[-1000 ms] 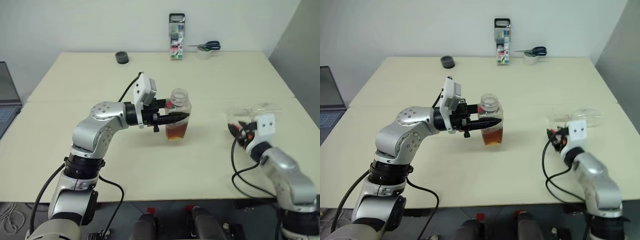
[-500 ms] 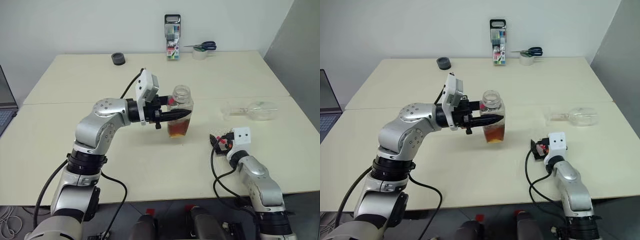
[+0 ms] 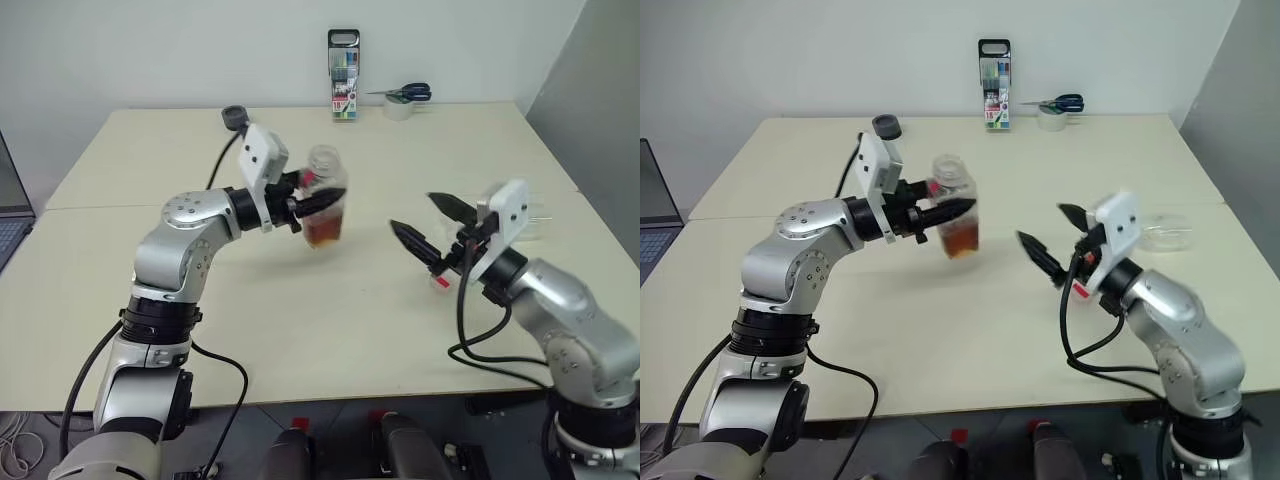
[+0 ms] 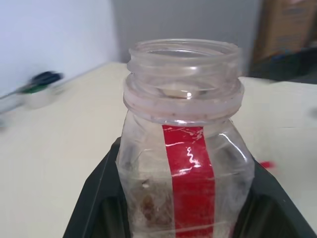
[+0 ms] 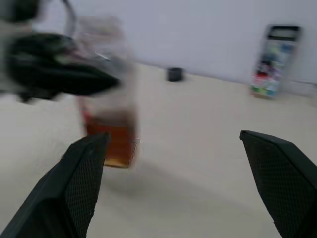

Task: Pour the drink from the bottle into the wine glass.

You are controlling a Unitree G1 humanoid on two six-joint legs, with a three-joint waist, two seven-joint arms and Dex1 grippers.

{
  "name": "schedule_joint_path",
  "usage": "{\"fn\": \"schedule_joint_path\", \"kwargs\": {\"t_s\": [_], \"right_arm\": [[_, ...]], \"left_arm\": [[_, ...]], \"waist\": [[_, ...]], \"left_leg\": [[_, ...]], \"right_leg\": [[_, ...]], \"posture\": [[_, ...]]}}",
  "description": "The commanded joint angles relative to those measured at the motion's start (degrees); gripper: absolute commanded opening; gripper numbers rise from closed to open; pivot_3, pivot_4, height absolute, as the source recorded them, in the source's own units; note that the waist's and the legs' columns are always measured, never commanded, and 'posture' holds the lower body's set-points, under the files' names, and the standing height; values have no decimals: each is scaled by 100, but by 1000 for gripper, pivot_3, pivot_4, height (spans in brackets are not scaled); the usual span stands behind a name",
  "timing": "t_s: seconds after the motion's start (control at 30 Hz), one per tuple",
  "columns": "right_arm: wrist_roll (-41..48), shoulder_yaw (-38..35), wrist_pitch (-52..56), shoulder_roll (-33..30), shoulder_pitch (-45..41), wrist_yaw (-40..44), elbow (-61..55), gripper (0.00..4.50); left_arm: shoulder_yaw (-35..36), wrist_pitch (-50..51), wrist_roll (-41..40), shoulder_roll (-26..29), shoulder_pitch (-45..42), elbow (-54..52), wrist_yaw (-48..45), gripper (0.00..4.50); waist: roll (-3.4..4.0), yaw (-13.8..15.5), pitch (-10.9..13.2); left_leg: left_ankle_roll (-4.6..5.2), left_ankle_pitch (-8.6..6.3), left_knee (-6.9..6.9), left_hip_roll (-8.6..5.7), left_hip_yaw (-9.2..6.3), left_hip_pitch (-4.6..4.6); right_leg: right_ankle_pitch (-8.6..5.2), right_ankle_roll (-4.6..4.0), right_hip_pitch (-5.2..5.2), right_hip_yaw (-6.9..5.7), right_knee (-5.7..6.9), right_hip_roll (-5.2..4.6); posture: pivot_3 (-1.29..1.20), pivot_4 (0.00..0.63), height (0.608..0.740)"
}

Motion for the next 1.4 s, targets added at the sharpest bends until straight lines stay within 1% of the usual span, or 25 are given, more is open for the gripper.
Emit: {"fn": "schedule_joint_path", "kwargs": {"t_s": [0.03, 0.13, 0.27, 0.37, 0.6, 0.93, 1.13, 1.27, 1.4], "right_arm": [[1034, -52, 604, -222, -714, 457, 43, 4477], [1149, 207, 650, -275, -993, 703, 247, 4477], [957, 476, 485, -284, -1091, 848, 450, 4477], [823, 605, 339, -284, -1151, 954, 579, 4477], [726, 727, 188, -240, -1298, 1121, 746, 4477], [527, 789, 10, -126, -1250, 976, 760, 4477], [409, 752, -39, -63, -1210, 881, 761, 4477], [379, 730, -34, -71, -1172, 850, 735, 4500], [355, 717, -29, -62, -1137, 824, 719, 4500]], "left_arm": [[499, -566, 576, -2, -214, 327, 1082, 1977], [784, -764, 819, -115, -115, 455, 1842, 1977], [1056, -957, 1016, -157, 87, 580, 2416, 1977], [1329, -1159, 981, -168, 281, 756, 2653, 1977], [1671, -1732, 817, -182, 487, 1429, 2593, 1977], [1857, -2184, 482, -220, 794, 2061, 2112, 1977], [1779, -2446, 645, -158, 799, 2468, 2069, 1977], [1764, -2503, 671, -162, 811, 2539, 2112, 3147], [1753, -2450, 664, -172, 880, 2441, 2125, 4443]], "waist": [[-1, 23, 0], [-3, 52, 0], [-7, 61, 2], [-7, 61, 2], [-10, 60, 4], [-12, 60, 3], [-13, 60, 2], [-13, 59, 1], [-14, 58, 2]], "left_leg": [[0, 0, 1, -3, 0, -1], [0, 0, 0, -4, 0, -5], [-1, 0, -1, -8, 1, -14], [-1, 0, 0, -13, 4, -15], [-2, 1, 0, -11, 1, -14], [-3, 1, 0, -10, 0, -14], [-3, 1, 0, -10, 1, -13], [-2, 1, 0, -10, 1, -9], [-2, 1, 0, -10, 1, -9]], "right_leg": [[0, 0, 0, 0, 0, -2], [0, 0, -3, -1, -5, -10], [0, 0, -7, -1, -12, -25], [0, 0, -10, 0, -11, -33], [0, 0, -10, -4, -9, -33], [1, 0, -12, -5, -8, -33], [1, -1, -12, -5, -7, -33], [1, -1, -11, -4, -3, -33], [1, -1, -12, -4, -2, -33]], "posture": [[0, 150, 740], [0, 150, 740], [0, 150, 740], [0, 150, 740], [0, 150, 740], [0, 150, 740], [0, 150, 740], [0, 150, 740], [0, 150, 740]]}}
